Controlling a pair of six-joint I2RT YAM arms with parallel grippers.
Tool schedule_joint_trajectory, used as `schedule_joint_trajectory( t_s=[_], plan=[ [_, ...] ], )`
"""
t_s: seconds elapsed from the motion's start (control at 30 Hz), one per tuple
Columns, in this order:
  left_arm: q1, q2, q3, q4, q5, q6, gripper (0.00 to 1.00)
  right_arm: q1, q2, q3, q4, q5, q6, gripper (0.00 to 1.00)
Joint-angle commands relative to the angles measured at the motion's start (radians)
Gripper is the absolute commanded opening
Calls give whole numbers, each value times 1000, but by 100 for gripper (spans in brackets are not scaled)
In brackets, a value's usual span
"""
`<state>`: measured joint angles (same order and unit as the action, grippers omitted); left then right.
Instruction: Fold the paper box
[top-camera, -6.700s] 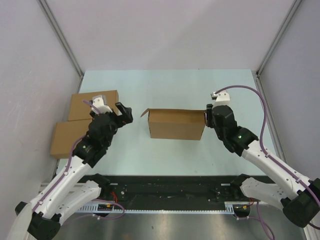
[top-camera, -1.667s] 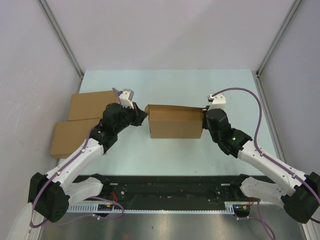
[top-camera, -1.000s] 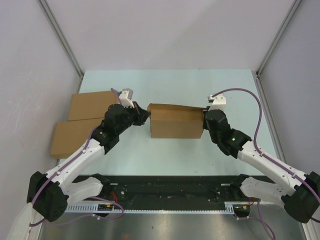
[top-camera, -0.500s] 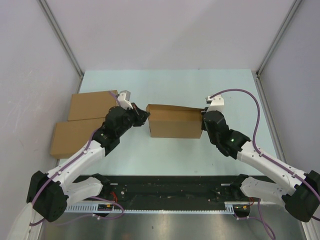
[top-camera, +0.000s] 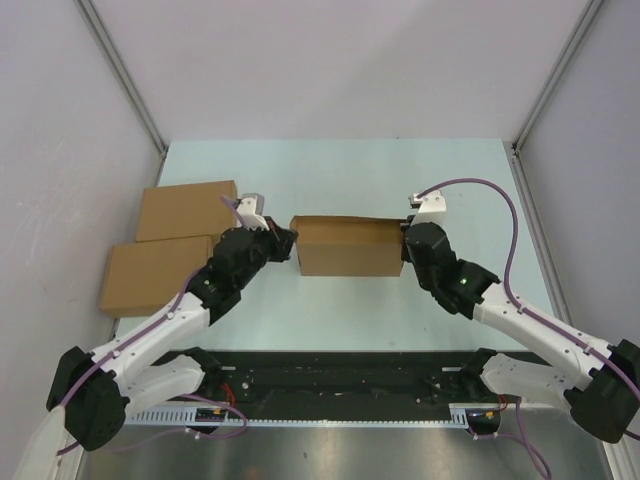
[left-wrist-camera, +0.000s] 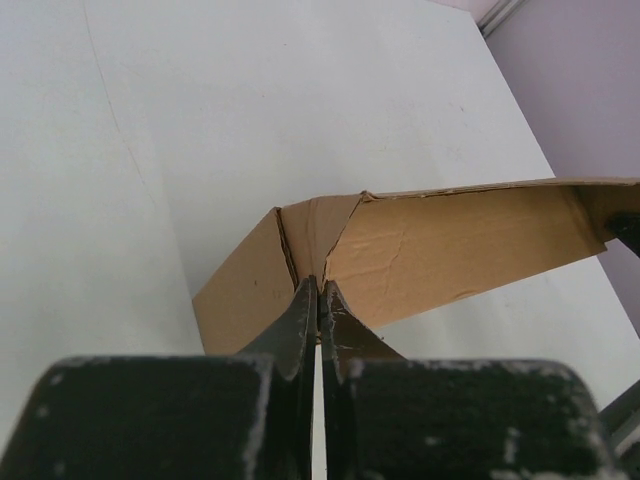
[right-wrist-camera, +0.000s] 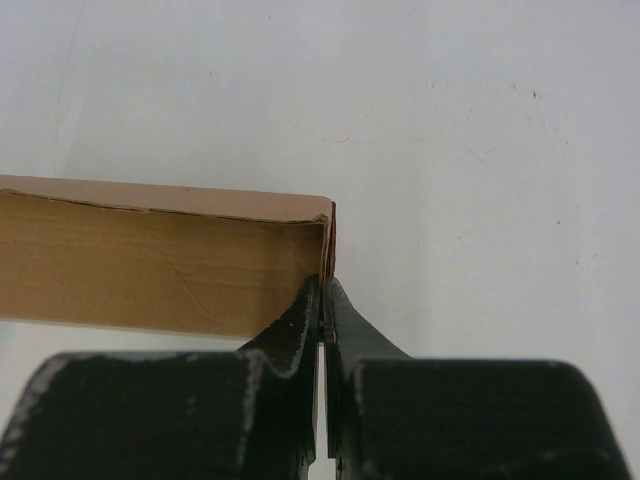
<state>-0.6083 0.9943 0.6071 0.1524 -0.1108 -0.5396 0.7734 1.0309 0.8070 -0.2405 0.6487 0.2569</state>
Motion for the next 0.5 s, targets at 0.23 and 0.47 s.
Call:
schedule_joint_trajectory(
  t_s=[0.23,0.47],
  plan=[
    [-44,-3,-92,70,-115,76,1,30,18,-17,-36,-23,-2,0],
    [-85,18,-130,59,-191,35,2,50,-2,-17,-48,6,-7,7]
  ],
)
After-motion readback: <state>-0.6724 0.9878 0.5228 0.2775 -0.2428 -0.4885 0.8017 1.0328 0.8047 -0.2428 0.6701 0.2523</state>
